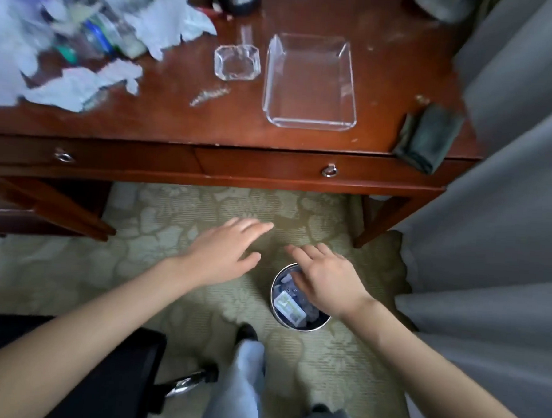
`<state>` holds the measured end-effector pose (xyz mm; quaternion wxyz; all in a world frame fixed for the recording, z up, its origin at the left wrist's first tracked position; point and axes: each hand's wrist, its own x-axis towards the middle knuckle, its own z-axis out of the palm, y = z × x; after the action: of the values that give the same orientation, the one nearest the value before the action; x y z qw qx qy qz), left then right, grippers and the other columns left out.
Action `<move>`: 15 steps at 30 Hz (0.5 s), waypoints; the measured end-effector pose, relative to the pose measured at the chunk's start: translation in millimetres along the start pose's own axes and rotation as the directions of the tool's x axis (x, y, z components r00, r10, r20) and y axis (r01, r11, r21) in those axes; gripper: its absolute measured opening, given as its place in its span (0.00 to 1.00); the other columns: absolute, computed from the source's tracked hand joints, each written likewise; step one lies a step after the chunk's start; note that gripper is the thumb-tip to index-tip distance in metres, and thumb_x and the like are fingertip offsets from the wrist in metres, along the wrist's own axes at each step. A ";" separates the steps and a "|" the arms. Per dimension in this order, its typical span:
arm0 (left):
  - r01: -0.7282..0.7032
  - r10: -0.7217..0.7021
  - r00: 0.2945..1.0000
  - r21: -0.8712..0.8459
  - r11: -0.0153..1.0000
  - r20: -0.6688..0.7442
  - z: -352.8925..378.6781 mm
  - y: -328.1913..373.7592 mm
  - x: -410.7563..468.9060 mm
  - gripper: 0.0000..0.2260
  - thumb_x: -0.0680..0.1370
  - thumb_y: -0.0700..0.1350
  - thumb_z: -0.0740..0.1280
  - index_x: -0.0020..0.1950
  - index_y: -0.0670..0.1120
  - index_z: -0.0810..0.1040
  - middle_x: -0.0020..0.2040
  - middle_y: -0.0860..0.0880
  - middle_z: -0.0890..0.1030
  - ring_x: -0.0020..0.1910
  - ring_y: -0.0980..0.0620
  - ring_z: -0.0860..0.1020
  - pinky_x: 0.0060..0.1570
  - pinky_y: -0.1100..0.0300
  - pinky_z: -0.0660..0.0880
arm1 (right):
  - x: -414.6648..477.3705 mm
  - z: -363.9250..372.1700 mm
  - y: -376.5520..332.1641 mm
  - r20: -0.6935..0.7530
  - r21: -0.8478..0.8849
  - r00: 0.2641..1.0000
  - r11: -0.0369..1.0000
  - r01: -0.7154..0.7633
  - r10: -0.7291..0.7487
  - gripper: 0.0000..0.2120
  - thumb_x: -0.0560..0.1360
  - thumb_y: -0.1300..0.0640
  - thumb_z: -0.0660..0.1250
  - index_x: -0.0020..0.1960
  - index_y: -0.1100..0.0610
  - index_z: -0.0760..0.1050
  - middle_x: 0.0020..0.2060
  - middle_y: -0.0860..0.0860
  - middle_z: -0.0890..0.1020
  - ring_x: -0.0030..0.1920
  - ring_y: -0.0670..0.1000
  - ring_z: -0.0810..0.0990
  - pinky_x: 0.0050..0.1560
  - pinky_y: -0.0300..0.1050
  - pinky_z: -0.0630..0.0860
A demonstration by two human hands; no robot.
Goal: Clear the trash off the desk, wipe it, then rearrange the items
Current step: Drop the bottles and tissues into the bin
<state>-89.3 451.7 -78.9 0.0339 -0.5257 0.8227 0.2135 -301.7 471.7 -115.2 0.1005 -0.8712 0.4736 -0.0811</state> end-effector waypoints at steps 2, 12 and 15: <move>0.030 -0.030 0.999 -0.026 0.999 0.010 -29.3 -6.0 -12.3 0.25 0.79 0.52 0.57 0.76 0.54 0.53 0.74 0.53 0.60 0.71 0.54 0.59 0.66 0.54 0.63 | 14.9 -24.9 -17.2 0.001 -0.012 1.000 1.000 -0.025 0.025 0.19 0.69 0.48 0.54 0.58 0.51 0.70 0.39 0.48 0.80 0.39 0.53 0.79 0.31 0.43 0.76; 0.090 -0.090 0.994 0.001 0.996 -0.065 -117.4 -68.3 -21.1 0.25 0.80 0.52 0.56 0.76 0.52 0.54 0.73 0.52 0.62 0.69 0.52 0.62 0.61 0.53 0.68 | 117.1 -82.2 -64.9 0.000 -0.066 0.995 0.993 -0.095 0.095 0.20 0.69 0.52 0.66 0.59 0.55 0.75 0.42 0.51 0.81 0.43 0.56 0.80 0.32 0.47 0.77; 0.110 -0.108 0.991 0.021 0.994 -0.081 -134.3 -92.6 -9.8 0.25 0.80 0.52 0.56 0.76 0.52 0.54 0.73 0.52 0.62 0.69 0.52 0.62 0.59 0.54 0.69 | 151.1 -82.3 -68.6 0.053 -0.051 0.995 0.996 -0.077 0.080 0.22 0.73 0.53 0.64 0.67 0.55 0.69 0.50 0.53 0.79 0.52 0.58 0.76 0.45 0.52 0.77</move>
<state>19.1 375.1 16.3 0.0192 -0.5775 0.7961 0.1798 -184.3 372.9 -11.4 0.0950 -0.8561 0.5063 -0.0414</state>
